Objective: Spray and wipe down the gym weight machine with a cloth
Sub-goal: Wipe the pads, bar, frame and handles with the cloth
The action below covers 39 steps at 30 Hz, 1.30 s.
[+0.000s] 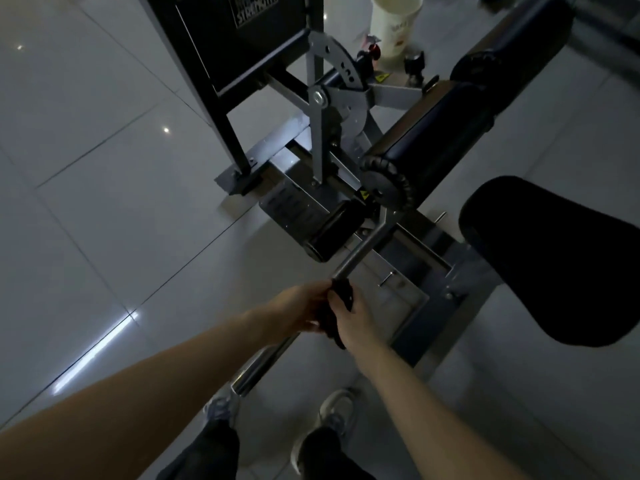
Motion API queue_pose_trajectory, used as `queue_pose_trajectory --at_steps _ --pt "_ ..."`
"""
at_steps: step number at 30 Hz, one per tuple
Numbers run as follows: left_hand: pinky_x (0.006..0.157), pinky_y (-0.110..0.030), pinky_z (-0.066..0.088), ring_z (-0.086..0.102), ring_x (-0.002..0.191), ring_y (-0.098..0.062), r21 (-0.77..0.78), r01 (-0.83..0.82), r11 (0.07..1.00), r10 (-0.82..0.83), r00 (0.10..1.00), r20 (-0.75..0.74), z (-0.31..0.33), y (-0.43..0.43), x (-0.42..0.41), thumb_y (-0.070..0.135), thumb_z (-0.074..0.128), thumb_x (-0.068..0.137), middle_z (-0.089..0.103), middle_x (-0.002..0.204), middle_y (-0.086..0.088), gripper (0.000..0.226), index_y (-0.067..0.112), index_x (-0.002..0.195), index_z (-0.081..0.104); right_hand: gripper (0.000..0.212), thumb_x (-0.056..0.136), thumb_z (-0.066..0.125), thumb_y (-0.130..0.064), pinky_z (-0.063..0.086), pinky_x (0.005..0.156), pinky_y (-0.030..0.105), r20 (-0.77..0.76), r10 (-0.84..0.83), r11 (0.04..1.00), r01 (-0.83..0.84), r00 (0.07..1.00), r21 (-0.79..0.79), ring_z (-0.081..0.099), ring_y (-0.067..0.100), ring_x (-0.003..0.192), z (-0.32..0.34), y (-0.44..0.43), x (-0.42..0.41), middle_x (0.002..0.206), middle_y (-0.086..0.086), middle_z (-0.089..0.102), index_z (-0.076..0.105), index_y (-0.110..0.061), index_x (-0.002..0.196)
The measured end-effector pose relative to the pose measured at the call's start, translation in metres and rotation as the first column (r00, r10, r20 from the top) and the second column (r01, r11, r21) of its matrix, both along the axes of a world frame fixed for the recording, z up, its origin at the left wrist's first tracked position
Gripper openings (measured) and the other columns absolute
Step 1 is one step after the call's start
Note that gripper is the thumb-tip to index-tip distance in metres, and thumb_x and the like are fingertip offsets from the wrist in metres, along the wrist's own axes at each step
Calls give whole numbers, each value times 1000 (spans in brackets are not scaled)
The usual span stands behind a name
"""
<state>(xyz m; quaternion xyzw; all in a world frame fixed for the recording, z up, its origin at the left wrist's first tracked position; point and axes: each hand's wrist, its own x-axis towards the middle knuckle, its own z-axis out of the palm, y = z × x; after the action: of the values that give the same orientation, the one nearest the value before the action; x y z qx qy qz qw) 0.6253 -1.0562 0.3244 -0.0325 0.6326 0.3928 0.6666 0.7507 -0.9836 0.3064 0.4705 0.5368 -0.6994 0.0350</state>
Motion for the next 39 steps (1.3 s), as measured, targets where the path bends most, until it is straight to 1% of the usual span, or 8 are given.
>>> queue_pose_trajectory --at_steps 3,6,16,20,24,28,32,39 --pt "78 -34 62 72 83 -22 -61 208 976 -216 959 -186 -36 -9 -2 28 52 106 74 106 -15 29 8 123 66 30 107 46 -29 50 79 24 135 27 998 -34 990 49 62 17 104 -34 -4 5 119 3 62 55 -19 134" --pt "62 -28 58 66 63 -15 -62 199 978 -208 926 -314 -63 -11 -19 14 55 102 71 86 -12 19 11 111 71 39 108 42 -31 47 92 32 225 -46 988 11 973 155 58 29 121 -65 5 9 127 12 61 55 -9 138" --pt "74 -28 55 69 85 -20 -172 470 866 -498 782 -375 -184 -53 -90 24 63 99 74 102 -12 17 16 110 73 69 81 62 -70 58 83 45 282 -243 968 252 928 4 65 25 104 -151 -41 -22 118 5 63 46 -22 128" --pt "106 -29 47 59 123 -16 27 519 854 -490 822 -290 -194 -56 -94 28 78 88 63 135 1 62 27 144 53 39 97 67 -21 57 86 19 63 -115 992 118 991 -46 69 6 101 -167 -61 -41 117 -2 68 55 -26 134" --pt "113 -43 42 59 121 -13 95 597 797 -527 764 -372 -198 -56 -105 31 82 79 67 124 4 42 23 119 70 81 81 83 -20 55 98 34 39 124 992 -125 992 34 63 12 116 -174 -48 -28 128 -2 59 42 -34 149" --pt "97 -47 54 67 105 -32 226 489 842 -374 832 -409 -206 -58 -107 43 81 72 71 106 -16 56 1 104 65 51 83 75 -40 61 65 35 43 42 998 -44 998 43 76 23 80 -177 -31 -18 104 11 74 63 -11 124" --pt "65 -24 54 68 84 -16 303 330 894 -208 905 -371 -220 -60 -109 35 74 91 66 91 -4 30 11 103 60 33 90 61 -54 47 59 26 -2 30 999 -30 1000 24 68 8 60 -184 -17 -4 69 -5 71 79 -28 82" --pt "53 -23 46 64 70 -15 332 147 932 80 810 -581 -245 -50 -98 41 74 90 65 83 -7 35 8 100 69 30 86 72 -22 46 71 35 -189 69 997 -59 980 57 62 34 91 -235 -3 15 95 17 69 69 -4 110"
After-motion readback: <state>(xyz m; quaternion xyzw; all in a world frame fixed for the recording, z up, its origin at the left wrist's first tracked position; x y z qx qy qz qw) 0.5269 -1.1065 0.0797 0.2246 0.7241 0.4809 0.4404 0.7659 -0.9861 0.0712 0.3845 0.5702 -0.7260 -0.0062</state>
